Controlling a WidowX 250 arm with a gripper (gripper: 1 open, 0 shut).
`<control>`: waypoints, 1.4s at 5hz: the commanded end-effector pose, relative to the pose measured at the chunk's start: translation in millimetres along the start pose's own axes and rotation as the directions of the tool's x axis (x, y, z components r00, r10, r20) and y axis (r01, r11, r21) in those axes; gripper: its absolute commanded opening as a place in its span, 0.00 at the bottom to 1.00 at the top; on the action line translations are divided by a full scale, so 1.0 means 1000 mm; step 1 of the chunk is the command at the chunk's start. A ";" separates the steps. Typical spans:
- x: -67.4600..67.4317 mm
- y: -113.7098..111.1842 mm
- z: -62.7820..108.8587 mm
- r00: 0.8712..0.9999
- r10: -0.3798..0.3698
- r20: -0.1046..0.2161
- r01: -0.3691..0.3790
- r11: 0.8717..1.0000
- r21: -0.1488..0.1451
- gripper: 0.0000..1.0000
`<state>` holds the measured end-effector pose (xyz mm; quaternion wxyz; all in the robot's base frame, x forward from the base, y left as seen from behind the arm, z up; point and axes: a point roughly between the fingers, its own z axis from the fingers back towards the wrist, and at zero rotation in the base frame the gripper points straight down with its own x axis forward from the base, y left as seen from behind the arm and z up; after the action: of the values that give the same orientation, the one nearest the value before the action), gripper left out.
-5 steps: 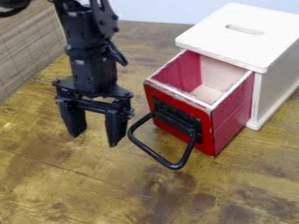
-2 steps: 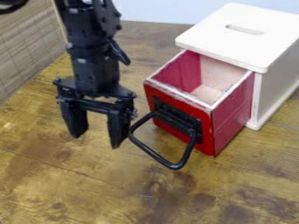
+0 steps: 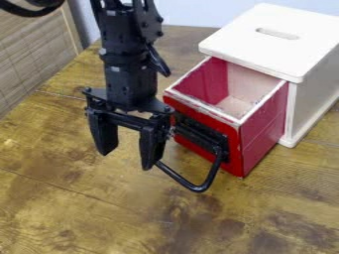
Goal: Open the drawer
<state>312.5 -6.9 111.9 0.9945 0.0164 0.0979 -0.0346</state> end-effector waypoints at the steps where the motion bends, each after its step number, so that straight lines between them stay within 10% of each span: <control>1: 0.002 0.009 0.018 0.996 -0.034 0.085 0.034 0.999 0.002 1.00; 7: 0.008 0.025 0.000 0.996 0.072 0.048 -0.071 0.997 -0.018 1.00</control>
<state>314.4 14.7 94.2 0.9944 0.0074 0.1052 -0.0030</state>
